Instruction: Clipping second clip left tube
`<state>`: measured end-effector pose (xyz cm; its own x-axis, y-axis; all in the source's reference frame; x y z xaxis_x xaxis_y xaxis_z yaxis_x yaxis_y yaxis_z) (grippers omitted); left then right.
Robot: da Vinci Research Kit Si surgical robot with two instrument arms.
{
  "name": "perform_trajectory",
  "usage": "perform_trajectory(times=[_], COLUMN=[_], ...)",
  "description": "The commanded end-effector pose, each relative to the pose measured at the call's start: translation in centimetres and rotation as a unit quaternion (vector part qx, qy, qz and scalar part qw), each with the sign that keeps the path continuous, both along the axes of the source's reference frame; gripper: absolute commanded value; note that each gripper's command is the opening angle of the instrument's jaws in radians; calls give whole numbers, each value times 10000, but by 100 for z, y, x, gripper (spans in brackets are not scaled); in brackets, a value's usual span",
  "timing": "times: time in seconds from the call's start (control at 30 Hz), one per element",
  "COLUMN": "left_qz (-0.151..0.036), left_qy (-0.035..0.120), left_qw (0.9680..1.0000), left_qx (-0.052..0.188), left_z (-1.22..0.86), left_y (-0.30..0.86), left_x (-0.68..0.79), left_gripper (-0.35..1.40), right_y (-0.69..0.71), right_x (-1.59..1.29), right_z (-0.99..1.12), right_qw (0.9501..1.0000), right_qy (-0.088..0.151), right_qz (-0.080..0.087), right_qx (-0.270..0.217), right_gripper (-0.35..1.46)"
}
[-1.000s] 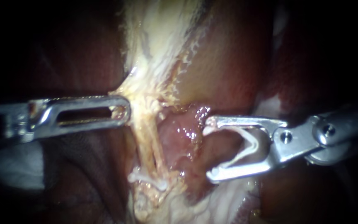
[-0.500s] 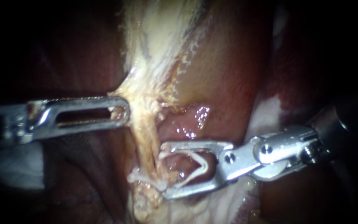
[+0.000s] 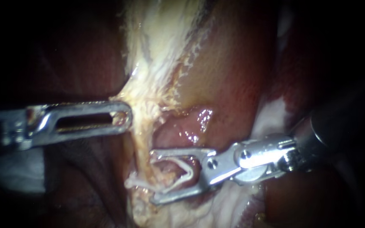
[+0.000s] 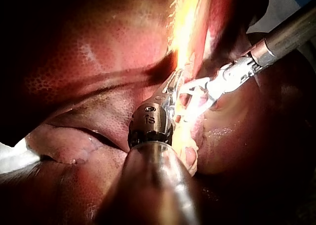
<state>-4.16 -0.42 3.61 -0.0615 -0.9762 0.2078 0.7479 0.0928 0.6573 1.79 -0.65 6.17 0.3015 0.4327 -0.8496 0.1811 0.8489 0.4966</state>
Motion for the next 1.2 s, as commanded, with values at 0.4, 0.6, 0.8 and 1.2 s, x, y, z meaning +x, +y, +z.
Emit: perform_trajectory(times=[0.4,0.6,0.8,1.2], left_qz=[7,11,4,-13], left_qy=[-4,-7,3,25], left_qw=[10000,10000,10000,10000], left_qx=[0,0,-6,-18], left_z=[2,4,5,4], left_y=[1,2,2,2], left_x=[1,3,4,4], left_gripper=[-35,-35,-35,-35], right_y=[-3,0,1,-1], right_x=[6,-2,-4,7], right_z=[-8,-17,-28,-26], right_qw=[9999,9999,9998,9999], right_qy=[45,59,74,64], right_qz=[-61,-79,-93,-76], right_qx=[102,124,138,128], right_gripper=[60,60,60,59])
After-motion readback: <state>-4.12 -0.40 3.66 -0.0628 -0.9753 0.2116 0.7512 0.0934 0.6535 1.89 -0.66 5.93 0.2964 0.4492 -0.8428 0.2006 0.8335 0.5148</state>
